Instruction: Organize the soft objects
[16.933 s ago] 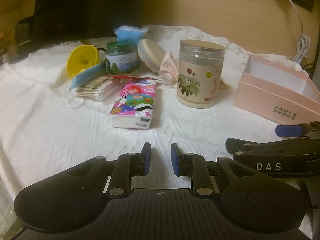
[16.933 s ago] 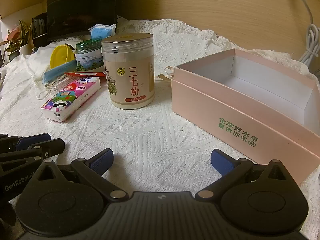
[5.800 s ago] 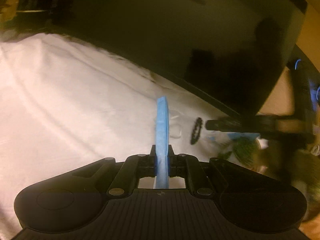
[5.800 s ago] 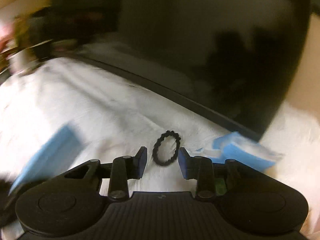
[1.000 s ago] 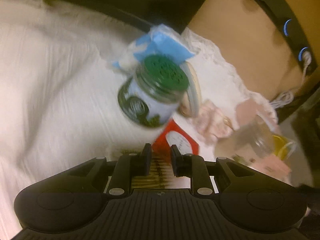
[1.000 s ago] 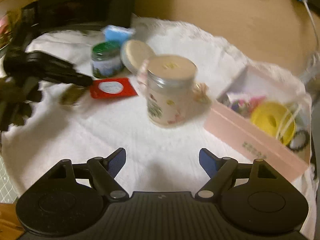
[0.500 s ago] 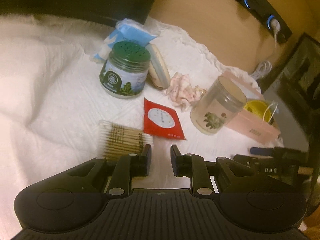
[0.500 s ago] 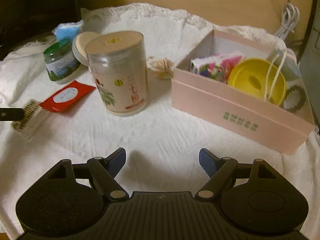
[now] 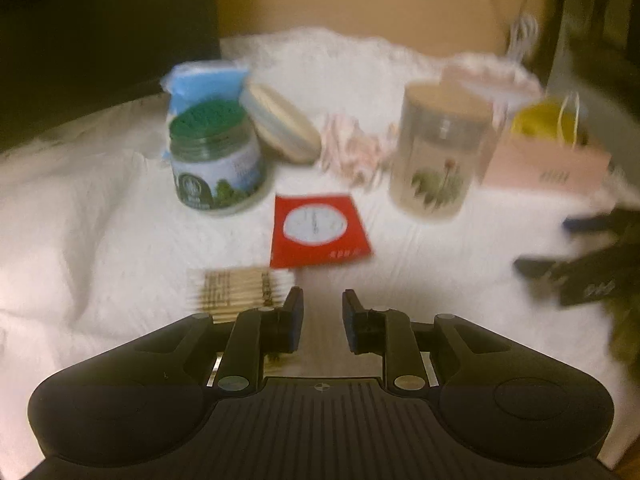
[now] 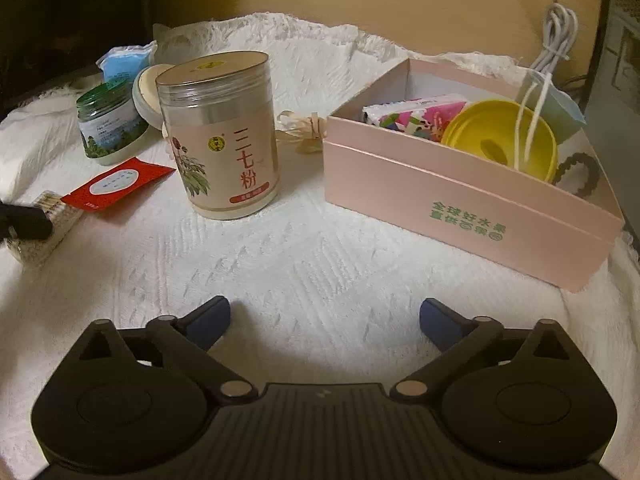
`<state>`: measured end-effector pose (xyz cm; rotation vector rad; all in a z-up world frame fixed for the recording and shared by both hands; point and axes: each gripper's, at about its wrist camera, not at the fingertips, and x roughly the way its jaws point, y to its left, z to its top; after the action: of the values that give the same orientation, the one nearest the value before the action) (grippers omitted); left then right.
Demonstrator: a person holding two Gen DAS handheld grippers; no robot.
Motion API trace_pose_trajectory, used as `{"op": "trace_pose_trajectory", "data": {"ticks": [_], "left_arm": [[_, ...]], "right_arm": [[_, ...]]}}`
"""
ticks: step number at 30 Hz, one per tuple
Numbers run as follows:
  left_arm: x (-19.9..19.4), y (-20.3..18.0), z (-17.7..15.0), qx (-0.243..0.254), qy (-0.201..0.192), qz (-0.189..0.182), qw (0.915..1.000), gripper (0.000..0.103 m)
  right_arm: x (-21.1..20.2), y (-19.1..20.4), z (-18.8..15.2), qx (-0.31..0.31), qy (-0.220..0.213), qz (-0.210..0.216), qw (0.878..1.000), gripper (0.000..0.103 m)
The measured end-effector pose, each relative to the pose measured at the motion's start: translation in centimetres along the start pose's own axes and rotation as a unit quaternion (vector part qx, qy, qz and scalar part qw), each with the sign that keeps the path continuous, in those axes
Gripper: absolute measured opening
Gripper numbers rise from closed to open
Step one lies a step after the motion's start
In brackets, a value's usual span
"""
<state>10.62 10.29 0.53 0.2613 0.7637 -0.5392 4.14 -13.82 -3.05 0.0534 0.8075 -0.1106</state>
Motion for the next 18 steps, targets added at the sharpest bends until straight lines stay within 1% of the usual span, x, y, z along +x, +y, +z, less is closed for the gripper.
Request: {"op": "trace_pose_trajectory", "data": {"ticks": [1,2,4,5,7,9,10,11,12,13,14,15,16,17,18], "left_arm": [[0.0,-0.3,-0.1,0.01,-0.003,-0.002,0.9999,0.025],[0.2,-0.3,-0.1,0.01,0.003,-0.015,0.9998,0.025],[1.3,-0.2,-0.4,-0.008,0.042,-0.063,0.9971,0.025],[1.4,-0.3,-0.7,-0.009,0.039,-0.074,0.9965,0.03],[1.0,-0.5,-0.9,-0.004,0.033,-0.083,0.996,0.03],[-0.5,0.0,-0.9,-0.013,-0.001,-0.1,0.9949,0.031],[-1.2,0.4,-0.7,-0.02,-0.016,-0.1,0.9947,0.031],[-1.8,0.9,-0.6,-0.029,-0.029,-0.089,0.9952,0.032],[-2.3,1.8,-0.5,-0.045,-0.041,-0.068,0.9958,0.032],[-2.4,2.8,-0.4,-0.068,-0.049,-0.043,0.9955,0.032],[-2.4,4.1,-0.4,-0.102,-0.053,-0.012,0.9933,0.031],[-2.2,5.3,-0.6,-0.136,-0.052,0.012,0.9892,0.031],[-1.9,6.7,-1.1,-0.176,-0.046,0.031,0.9828,0.031],[-1.6,7.9,-1.7,-0.215,-0.036,0.036,0.9754,0.031],[-1.2,8.7,-2.4,-0.245,-0.025,0.025,0.9689,0.031]], "right_arm": [[-0.1,0.0,-0.2,-0.001,-0.003,0.001,1.0,0.103],[-0.1,-0.1,-0.3,-0.002,-0.005,0.002,1.0,0.103],[-0.2,0.0,-0.5,-0.004,-0.011,0.003,1.0,0.103],[-0.3,-0.1,-0.6,-0.004,-0.012,0.003,1.0,0.103],[-0.3,-0.1,-0.6,-0.004,-0.013,0.003,1.0,0.103],[-0.3,0.0,-0.7,-0.004,-0.015,0.004,1.0,0.103],[-0.3,0.0,-0.7,-0.004,-0.016,0.003,1.0,0.103],[-0.3,0.0,-0.7,-0.004,-0.016,0.003,1.0,0.103],[-0.3,0.0,-0.7,-0.004,-0.016,0.002,1.0,0.103],[-0.3,0.0,-0.7,-0.004,-0.016,0.001,1.0,0.103],[-0.3,0.0,-0.7,-0.004,-0.016,0.001,1.0,0.103],[-0.3,0.1,-0.7,-0.004,-0.016,0.001,1.0,0.103],[-0.3,0.1,-0.7,-0.005,-0.015,0.001,1.0,0.103],[-0.3,0.1,-0.7,-0.005,-0.014,0.002,1.0,0.103],[-0.3,0.0,-0.6,-0.007,-0.01,0.004,1.0,0.103]]}}
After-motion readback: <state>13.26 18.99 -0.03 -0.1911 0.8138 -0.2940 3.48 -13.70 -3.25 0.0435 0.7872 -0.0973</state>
